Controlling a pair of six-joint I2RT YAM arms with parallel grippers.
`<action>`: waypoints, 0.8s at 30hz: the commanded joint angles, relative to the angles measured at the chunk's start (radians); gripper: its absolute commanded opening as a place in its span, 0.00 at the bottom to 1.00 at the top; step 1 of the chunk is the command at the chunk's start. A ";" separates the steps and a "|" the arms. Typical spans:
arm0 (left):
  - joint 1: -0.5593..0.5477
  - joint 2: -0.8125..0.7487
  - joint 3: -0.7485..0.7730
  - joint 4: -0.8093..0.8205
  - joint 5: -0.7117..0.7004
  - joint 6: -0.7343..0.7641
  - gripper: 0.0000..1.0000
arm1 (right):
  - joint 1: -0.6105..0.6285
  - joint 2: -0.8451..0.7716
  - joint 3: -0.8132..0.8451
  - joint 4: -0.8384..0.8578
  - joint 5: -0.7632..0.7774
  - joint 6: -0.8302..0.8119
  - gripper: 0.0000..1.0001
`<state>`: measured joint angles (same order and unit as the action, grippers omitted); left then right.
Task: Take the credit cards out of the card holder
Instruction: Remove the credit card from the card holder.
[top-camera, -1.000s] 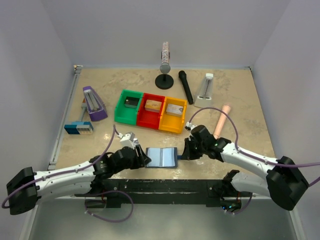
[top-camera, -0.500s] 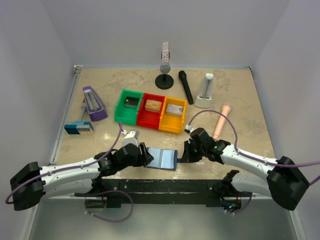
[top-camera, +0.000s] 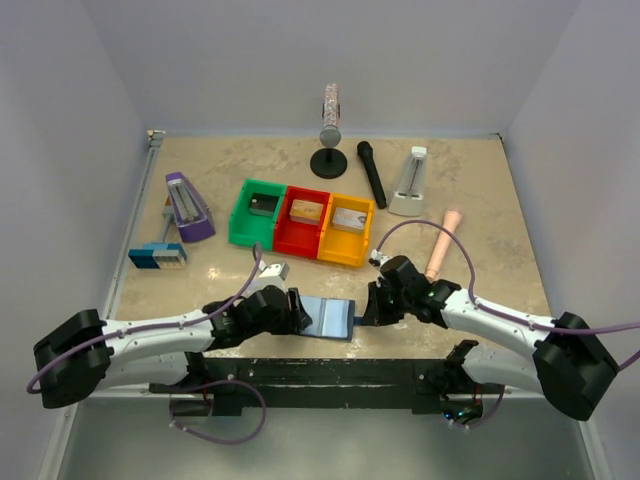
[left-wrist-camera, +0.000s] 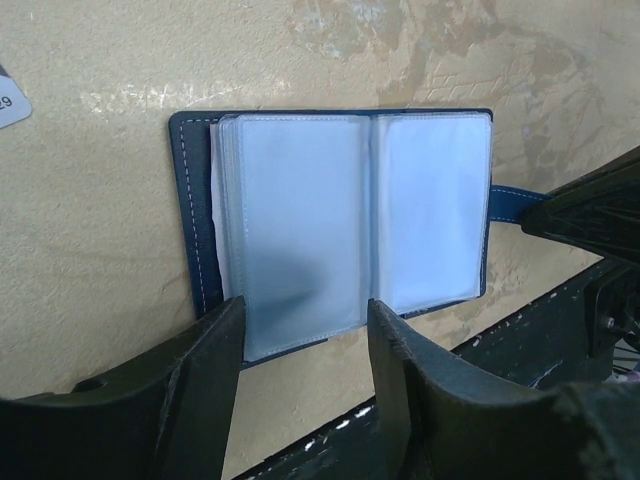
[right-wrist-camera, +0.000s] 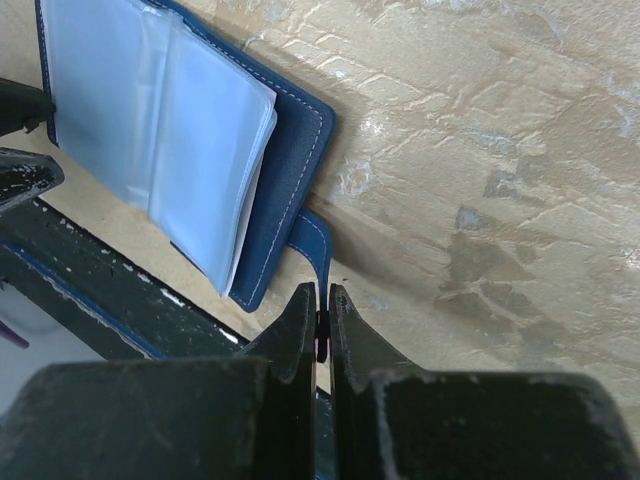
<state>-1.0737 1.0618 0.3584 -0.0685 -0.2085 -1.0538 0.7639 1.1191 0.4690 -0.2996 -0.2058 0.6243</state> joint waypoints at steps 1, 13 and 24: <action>0.003 0.026 0.040 0.052 0.020 0.021 0.56 | 0.002 -0.004 0.026 0.004 -0.015 -0.012 0.00; 0.003 0.067 0.037 0.122 0.060 0.034 0.56 | 0.003 0.019 0.040 0.008 -0.021 -0.017 0.00; 0.003 0.098 0.056 0.216 0.135 0.072 0.55 | 0.003 0.042 0.065 0.005 -0.035 -0.023 0.00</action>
<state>-1.0737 1.1412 0.3653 0.0677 -0.1108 -1.0176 0.7639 1.1603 0.4900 -0.3012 -0.2199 0.6167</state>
